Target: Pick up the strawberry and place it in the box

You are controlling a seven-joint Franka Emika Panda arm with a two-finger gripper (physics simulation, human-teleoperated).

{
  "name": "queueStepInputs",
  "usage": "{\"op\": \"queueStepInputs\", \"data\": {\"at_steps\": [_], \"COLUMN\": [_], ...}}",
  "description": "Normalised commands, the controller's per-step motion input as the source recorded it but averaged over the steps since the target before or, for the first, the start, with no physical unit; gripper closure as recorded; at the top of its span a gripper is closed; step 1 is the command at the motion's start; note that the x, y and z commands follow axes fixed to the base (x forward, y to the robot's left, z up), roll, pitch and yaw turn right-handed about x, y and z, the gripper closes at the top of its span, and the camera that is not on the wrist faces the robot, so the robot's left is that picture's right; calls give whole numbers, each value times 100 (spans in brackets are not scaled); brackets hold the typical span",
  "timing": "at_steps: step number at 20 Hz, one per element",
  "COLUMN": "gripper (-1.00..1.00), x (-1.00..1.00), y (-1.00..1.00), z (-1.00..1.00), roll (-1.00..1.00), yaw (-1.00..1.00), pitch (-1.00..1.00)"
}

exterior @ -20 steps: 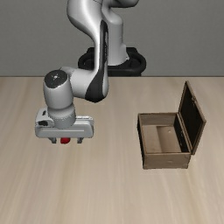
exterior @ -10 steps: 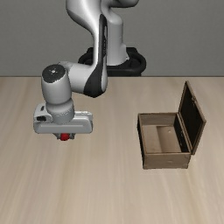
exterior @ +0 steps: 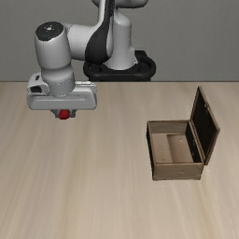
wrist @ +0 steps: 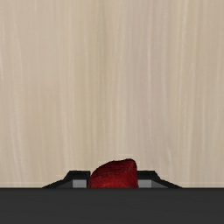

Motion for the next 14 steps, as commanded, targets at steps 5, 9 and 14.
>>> {"op": "queueStepInputs", "data": {"at_steps": [5, 9, 14], "gripper": [100, 100, 100], "x": [0, 0, 0], "y": [0, 25, 100], "z": [100, 75, 0], "roll": [0, 0, 0], "yaw": [0, 0, 0], "pitch": [0, 0, 0]}}
